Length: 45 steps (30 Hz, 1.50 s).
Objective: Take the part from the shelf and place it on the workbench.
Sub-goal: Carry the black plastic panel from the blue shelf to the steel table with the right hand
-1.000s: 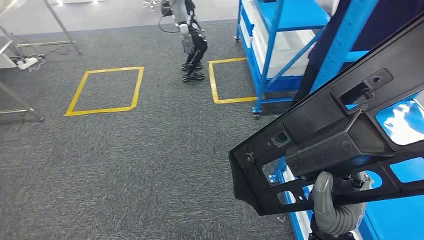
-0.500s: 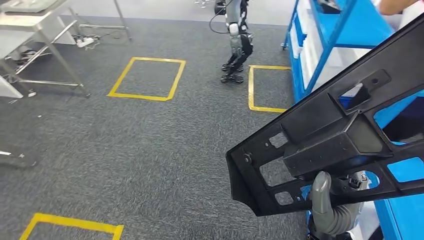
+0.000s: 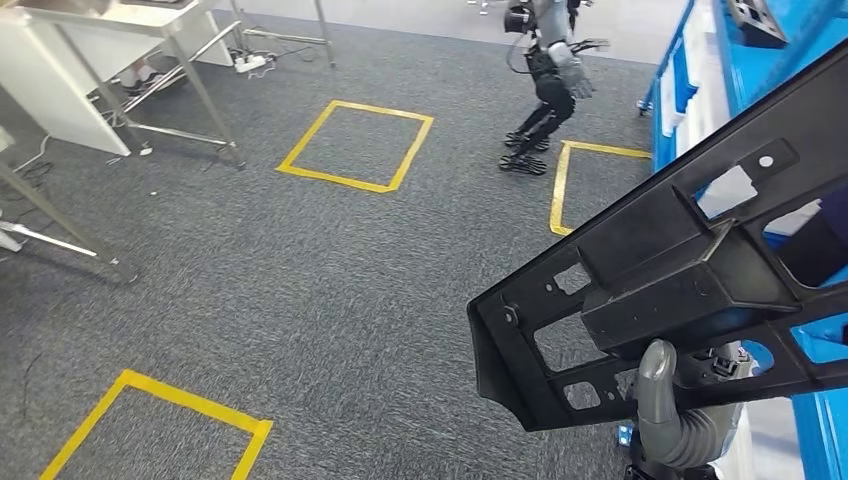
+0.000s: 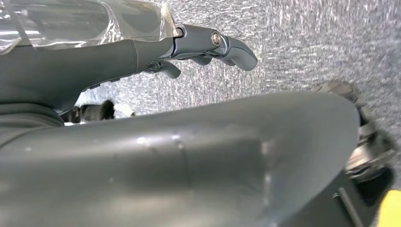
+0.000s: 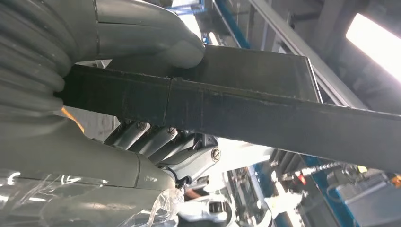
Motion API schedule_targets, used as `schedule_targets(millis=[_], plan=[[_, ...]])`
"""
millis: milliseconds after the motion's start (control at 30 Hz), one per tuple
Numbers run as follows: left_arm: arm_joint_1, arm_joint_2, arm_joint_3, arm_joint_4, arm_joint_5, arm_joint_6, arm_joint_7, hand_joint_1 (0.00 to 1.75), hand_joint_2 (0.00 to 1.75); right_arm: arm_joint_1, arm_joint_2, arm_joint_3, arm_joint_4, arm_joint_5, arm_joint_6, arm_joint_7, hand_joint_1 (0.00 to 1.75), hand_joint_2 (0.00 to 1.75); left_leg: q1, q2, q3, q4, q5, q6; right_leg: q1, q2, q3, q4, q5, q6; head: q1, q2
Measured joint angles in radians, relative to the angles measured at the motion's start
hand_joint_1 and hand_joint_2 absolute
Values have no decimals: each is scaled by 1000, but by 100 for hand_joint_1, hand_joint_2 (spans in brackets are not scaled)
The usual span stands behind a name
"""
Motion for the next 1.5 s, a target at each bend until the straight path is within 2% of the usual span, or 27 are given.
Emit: schedule_targets(millis=[100, 167, 233, 300, 333, 367, 400, 467, 533, 600, 633, 700, 767, 833, 867, 900, 933, 1000, 1067, 1133, 1200, 1267, 1333, 1367, 1400, 1433, 1500], plan=[[3, 0, 0, 0, 3, 0, 1, 0, 0, -1, -1, -6, -1, -4, 0, 2, 175, 175, -1, -27, 9, -21, 3, 5, -1, -24, 11, -5, -9, 12, 0, 0], [5, -1, 0, 0, 2, 1, 2, 0, 0, 0, -2, -9, -3, -6, 0, 2, 175, 175, 10, -53, 26, -40, 12, 8, -2, 18, -1, 37, -38, 21, 1, 0], [1, -4, 0, 0, 1, 0, 2, 0, 0, 5, -4, -12, -4, -8, 0, 3, 175, 175, 17, -80, 35, -45, 14, 11, -5, 78, -63, 157, -89, 29, 2, 0], [-2, -8, -1, 0, 0, -1, 2, 0, 0, 11, -7, -15, -4, -9, -2, 3, 175, 175, 19, -111, 36, -44, 14, 12, -9, 95, -127, 254, -110, 36, 3, 0], [-1, -9, -2, 0, 0, -1, 2, 0, 0, 13, -8, -17, -4, -10, -3, 3, 175, 175, 22, -127, 37, -43, 12, 10, -11, 96, -137, 252, -93, 39, 3, 0], [0, -10, -2, 0, 0, -2, 2, 0, 0, 13, -8, -18, -4, -10, -3, 3, 175, 175, 25, -142, 39, -42, 10, 8, -14, 99, -127, 213, -59, 42, 3, 0], [2, -10, -2, 0, 0, -2, 2, 0, 0, 13, -9, -19, -4, -10, -3, 3, 175, 175, 29, -158, 41, -38, 7, 3, -18, 110, -102, 145, -16, 46, 3, 0], [2, -10, -2, 1, -1, -2, 2, 0, 0, 14, -10, -21, -4, -10, -4, 3, 175, 175, 33, -185, 38, -26, -2, -12, -25, 154, -54, 33, 35, 50, 4, 0], [1, -9, -2, 1, -3, -1, 2, 0, 0, 15, -10, -22, -6, -11, -4, 2, 175, 175, 34, -204, 29, -19, -5, -23, -24, 175, -42, 3, 37, 41, 5, 0], [4, -8, -2, 1, -6, -1, 1, 0, 0, 13, -10, -23, -6, -13, -4, 2, 175, 175, 39, -219, 22, -16, -5, -30, -21, 149, -41, 1, 39, 24, 5, 0], [7, -8, -3, 1, -7, -1, 0, 0, 0, 13, -10, -23, -6, -13, -4, 2, 175, 175, 39, -208, 16, -6, -11, -33, -21, 138, -39, 1, 39, 17, 5, 0], [8, -8, -3, 1, -10, 1, -4, 0, 0, 13, -11, -24, -6, -13, -4, 2, 175, 175, 39, -151, -18, 64, -49, -41, -20, 116, -37, -1, 38, 6, 3, 0], [4, -9, -3, 1, -15, 15, -22, 0, 0, 16, -11, -26, -6, -13, -4, 2, 175, 175, 40, -96, -94, 214, -112, -49, -14, 92, -36, -1, 35, -1, 2, 0], [3, -9, -3, 1, -20, 43, -54, 0, 0, 20, -11, -28, -6, -11, -6, 2, 175, 175, 42, -81, -154, 325, -145, -49, -9, 65, -34, -1, 31, -4, 2, 0], [4, -9, -3, 1, -21, 55, -70, 0, 0, 22, -11, -29, -6, -9, -8, 1, 175, 175, 42, -80, -153, 319, -133, -46, -7, 52, -31, -1, 28, -5, 2, 0], [5, -9, -3, 1, -21, 64, -82, 0, 0, 24, -11, -30, -7, -8, -9, 1, 175, 175, 40, -77, -129, 269, -103, -41, -5, 40, -27, -1, 25, -5, 2, 0], [5, -9, -3, 1, -21, 69, -90, 0, 0, 25, -11, -31, -9, -7, -10, 0, 175, 175, 35, -65, -87, 188, -63, -32, -4, 28, -21, -1, 21, -5, 2, 0], [2, -8, -3, 1, -22, 73, -95, 0, 0, 27, -11, -34, -12, -7, -11, 0, 175, 175, 19, -13, -8, 39, -14, -10, -2, 5, -9, -4, 13, -2, 2, 0], [-1, -7, -3, 1, -22, 75, -96, 0, 0, 28, -12, -37, -15, -7, -13, -1, 175, 175, 5, 12, 15, -12, -10, 2, -3, -15, -2, -7, 8, 6, 2, 0], [2, -7, -3, 1, -21, 73, -98, 0, 0, 29, -13, -38, -17, -6, -14, -1, 175, 175, 6, -12, 20, -23, -5, 3, -5, -31, 6, -11, 4, 16, 1, 0], [5, -7, -3, 1, -18, 65, -102, 0, 0, 31, -14, -40, -19, -5, -14, -1, 175, 175, 16, -37, 34, -39, 4, 4, -6, 8, 3, 13, -16, 25, 1, 0], [2, -7, -3, 1, -12, 50, -110, 0, 0, 37, -17, -43, -22, -3, -14, -2, 175, 175, 23, -64, 42, -46, 10, 6, -8, 75, -47, 121, -70, 33, 3, 0], [0, -9, -3, 1, -9, 34, -118, 0, 0, 45, -19, -45, -23, -1, -15, -2, 175, 175, 26, -96, 42, -46, 11, 8, -9, 100, -124, 256, -115, 39, 3, 0], [1, -10, -3, 1, -8, 28, -120, 0, 0, 47, -20, -46, -23, -1, -16, -2, 175, 175, 28, -114, 43, -45, 10, 7, -10, 102, -145, 283, -110, 43, 3, 0], [3, -11, -3, 1, -7, 23, -121, 0, 0, 49, -20, -47, -23, 0, -16, -2, 175, 175, 30, -130, 45, -44, 9, 6, -12, 103, -149, 271, -87, 46, 3, 0], [4, -12, -3, 1, -7, 19, -121, 0, 0, 51, -21, -47, -24, 0, -17, -2, 175, 175, 34, -147, 48, -42, 7, 2, -16, 108, -130, 214, -45, 50, 3, 0], [3, -12, -3, 1, -7, 15, -121, 0, 0, 55, -24, -50, -25, 2, -17, -3, 175, 175, 39, -177, 47, -32, -1, -10, -27, 150, -72, 70, 28, 60, 3, 0]])
